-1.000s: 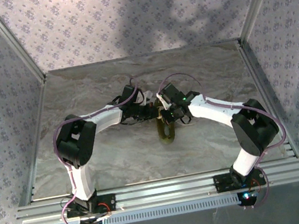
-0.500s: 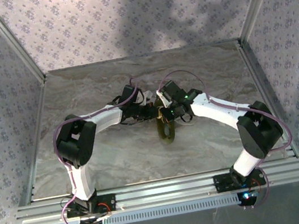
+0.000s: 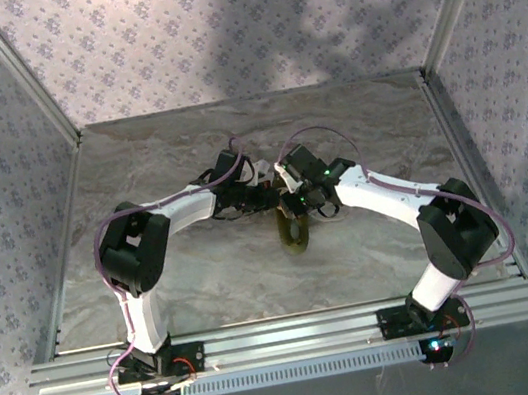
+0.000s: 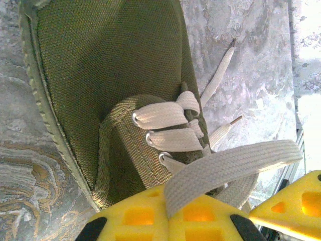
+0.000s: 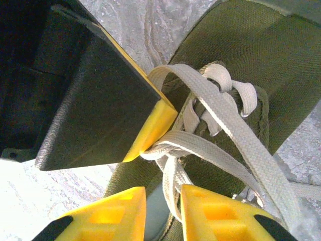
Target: Tie the shoes
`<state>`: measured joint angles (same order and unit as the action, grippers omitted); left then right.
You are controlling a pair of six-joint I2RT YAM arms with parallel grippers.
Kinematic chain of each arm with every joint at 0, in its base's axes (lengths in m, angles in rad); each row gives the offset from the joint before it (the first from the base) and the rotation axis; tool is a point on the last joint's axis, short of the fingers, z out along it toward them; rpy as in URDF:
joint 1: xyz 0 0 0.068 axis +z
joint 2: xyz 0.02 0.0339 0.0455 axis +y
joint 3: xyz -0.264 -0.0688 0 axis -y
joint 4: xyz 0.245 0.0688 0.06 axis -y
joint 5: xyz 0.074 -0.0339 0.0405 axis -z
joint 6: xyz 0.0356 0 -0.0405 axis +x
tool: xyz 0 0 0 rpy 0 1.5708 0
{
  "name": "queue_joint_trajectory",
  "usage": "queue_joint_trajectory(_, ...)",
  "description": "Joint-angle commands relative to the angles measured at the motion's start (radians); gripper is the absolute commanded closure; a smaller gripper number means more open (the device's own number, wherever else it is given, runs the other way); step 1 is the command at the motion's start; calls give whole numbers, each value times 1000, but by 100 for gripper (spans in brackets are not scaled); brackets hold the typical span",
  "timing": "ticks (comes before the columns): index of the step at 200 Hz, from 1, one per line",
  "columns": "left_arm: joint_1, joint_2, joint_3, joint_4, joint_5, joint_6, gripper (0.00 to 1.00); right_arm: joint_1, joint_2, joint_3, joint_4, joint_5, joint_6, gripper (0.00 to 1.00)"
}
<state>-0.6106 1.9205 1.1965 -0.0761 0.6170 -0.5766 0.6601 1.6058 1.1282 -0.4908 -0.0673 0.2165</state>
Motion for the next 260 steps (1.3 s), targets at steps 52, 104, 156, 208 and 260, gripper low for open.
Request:
queue_joint_trajectory(52,0,6,18,-6,24,17,100,-11,-10,3,-6,38,-23,83)
queue_joint_trajectory(104,-1,7,20,-4,24,15,100,-12,31,14,5,23,-25,79)
queue_joint_trajectory(156,-2,6,19,-4,24,15,100,-11,42,17,9,28,-25,88)
queue_joint_trajectory(208,-2,2,17,-5,27,20,100,-11,10,21,-4,43,-28,98)
queue_joint_trajectory(260,-11,1,21,-21,38,41,100,-10,-21,42,-33,35,-28,100)
